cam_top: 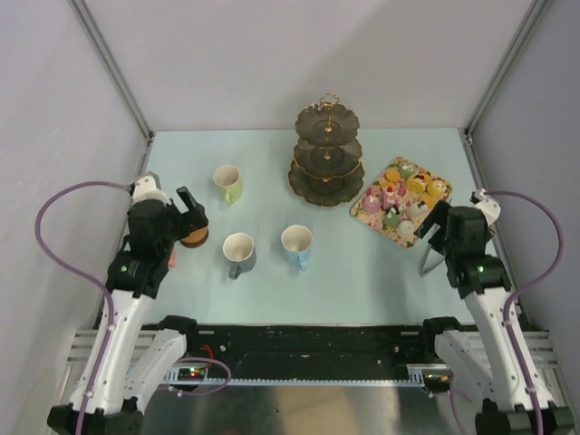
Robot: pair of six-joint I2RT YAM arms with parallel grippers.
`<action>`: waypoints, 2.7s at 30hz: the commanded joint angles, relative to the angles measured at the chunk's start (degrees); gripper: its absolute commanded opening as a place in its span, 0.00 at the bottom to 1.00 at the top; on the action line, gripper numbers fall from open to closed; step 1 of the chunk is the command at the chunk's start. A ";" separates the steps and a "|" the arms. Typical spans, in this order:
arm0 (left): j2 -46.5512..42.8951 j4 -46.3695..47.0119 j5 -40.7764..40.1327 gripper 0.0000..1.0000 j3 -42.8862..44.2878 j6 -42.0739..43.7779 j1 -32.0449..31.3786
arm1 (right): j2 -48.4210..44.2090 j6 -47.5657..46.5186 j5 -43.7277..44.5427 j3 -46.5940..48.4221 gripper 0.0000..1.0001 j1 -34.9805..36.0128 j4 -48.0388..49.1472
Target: Serve the afternoon tea
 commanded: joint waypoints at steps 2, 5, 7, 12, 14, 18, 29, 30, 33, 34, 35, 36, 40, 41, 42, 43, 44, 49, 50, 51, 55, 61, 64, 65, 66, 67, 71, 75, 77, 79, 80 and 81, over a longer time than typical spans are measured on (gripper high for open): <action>6.61 -5.12 3.20 1.00 3.53 -4.84 -0.21 | 7.09 9.82 -13.34 4.21 0.99 -9.87 -2.32; 9.55 -7.48 5.93 1.00 5.27 -6.00 0.04 | 8.80 9.23 -19.28 4.02 0.99 -13.66 -0.79; 10.79 -8.54 9.62 1.00 6.50 -4.87 0.46 | 9.71 7.99 -21.64 3.87 1.00 -15.27 0.33; 8.96 -9.15 11.68 1.00 6.86 -0.72 0.96 | 12.54 7.83 -23.85 3.82 1.00 -20.42 -0.20; 6.86 -9.55 9.41 1.00 6.68 0.83 1.02 | 14.42 8.52 -22.52 3.69 0.99 -22.45 -1.36; 1.97 -9.98 4.27 1.00 6.36 3.59 1.04 | 18.56 8.64 -19.51 3.66 0.99 -24.69 -2.52; -4.05 -12.74 -4.53 1.00 6.86 7.96 -6.48 | 27.58 7.97 -13.32 3.47 0.83 -24.63 1.30; -4.20 -12.95 -4.60 1.00 6.74 7.93 -6.89 | 28.68 8.22 -12.97 3.47 0.83 -24.54 1.62; -4.62 -13.14 -4.62 1.00 6.27 7.06 -7.27 | 31.92 8.77 -12.30 3.54 0.83 -24.23 3.26; -4.62 -13.07 -4.74 1.00 6.18 6.78 -7.29 | 33.36 8.85 -12.06 3.55 0.85 -23.99 3.87; -4.58 -13.07 -5.02 1.00 6.18 6.51 -7.30 | 34.52 8.93 -11.77 3.64 0.86 -23.78 4.53; -4.38 -13.03 -5.64 1.00 6.22 6.28 -7.30 | 36.07 9.15 -11.49 4.04 0.87 -23.50 4.82; -3.25 -12.91 -6.75 1.00 6.95 5.68 -7.31 | 40.84 9.46 -9.65 6.11 0.91 -21.65 5.42; -2.97 -12.91 -6.86 1.00 7.14 5.65 -7.31 | 41.73 9.46 -9.11 6.37 0.91 -21.24 5.88; -2.61 -12.95 -7.09 1.00 7.27 5.68 -7.31 | 42.75 9.59 -8.80 6.59 0.91 -20.91 6.28; -2.38 -12.97 -7.20 1.00 7.47 5.69 -7.31 | 43.52 9.74 -8.51 6.96 0.91 -20.70 6.62; -2.27 -12.98 -7.39 1.00 7.62 5.66 -7.31 | 44.52 10.03 -8.02 7.24 0.91 -20.46 6.78; -2.09 -12.87 -7.98 1.00 7.84 5.45 -7.35 | 49.09 10.66 -3.97 8.61 0.88 -19.20 7.02; -1.99 -12.85 -7.96 1.00 7.98 5.67 -7.33 | 49.76 10.76 -3.68 8.68 0.87 -19.14 7.29; -2.07 -12.88 -7.94 1.00 8.05 5.82 -7.36 | 50.67 10.94 -3.54 8.71 0.86 -19.11 7.47; -2.87 -12.86 -8.06 1.00 7.60 6.36 -7.31 | 53.57 11.15 -4.21 8.74 0.79 -19.21 8.38; -2.87 -12.80 -6.97 1.00 7.63 7.30 -7.31 | 55.12 11.20 -5.55 9.25 0.61 -20.66 8.50; -2.91 -12.81 -5.80 1.00 7.84 7.90 -7.31 | 54.44 11.25 -5.30 9.27 0.48 -20.98 7.92; -2.93 -12.77 -5.50 1.00 7.89 8.03 -7.31 | 53.94 11.23 -5.05 9.27 0.44 -20.96 7.66; -2.89 -12.79 -5.13 1.00 8.05 8.19 -7.31 | 53.42 11.22 -4.66 9.27 0.40 -20.90 7.26; -2.88 -12.81 -4.82 1.00 8.17 8.31 -7.31 | 52.59 11.08 -4.29 9.27 0.36 -20.83 6.93; -2.64 -12.82 -3.70 1.00 8.73 8.50 -7.31 | 48.20 10.70 -2.21 9.27 0.30 -19.50 5.31; -2.18 -12.69 -2.36 1.00 9.44 8.48 -7.32 | 42.76 9.93 0.01 9.60 0.29 -17.07 3.24; -1.85 -12.65 -1.77 1.00 9.79 8.25 -7.31 | 40.15 9.22 0.75 10.16 0.29 -15.40 1.85; -1.51 -12.60 -1.29 1.00 10.07 8.06 -7.31 | 37.67 8.47 1.71 11.18 0.29 -13.02 0.55; -1.26 -12.53 -1.14 1.00 10.23 7.94 -7.31 | 36.24 7.86 2.19 11.81 0.29 -11.57 0.02; -1.05 -12.46 -0.98 1.00 10.40 7.83 -7.31 | 35.08 7.42 2.87 12.47 0.29 -10.27 -0.47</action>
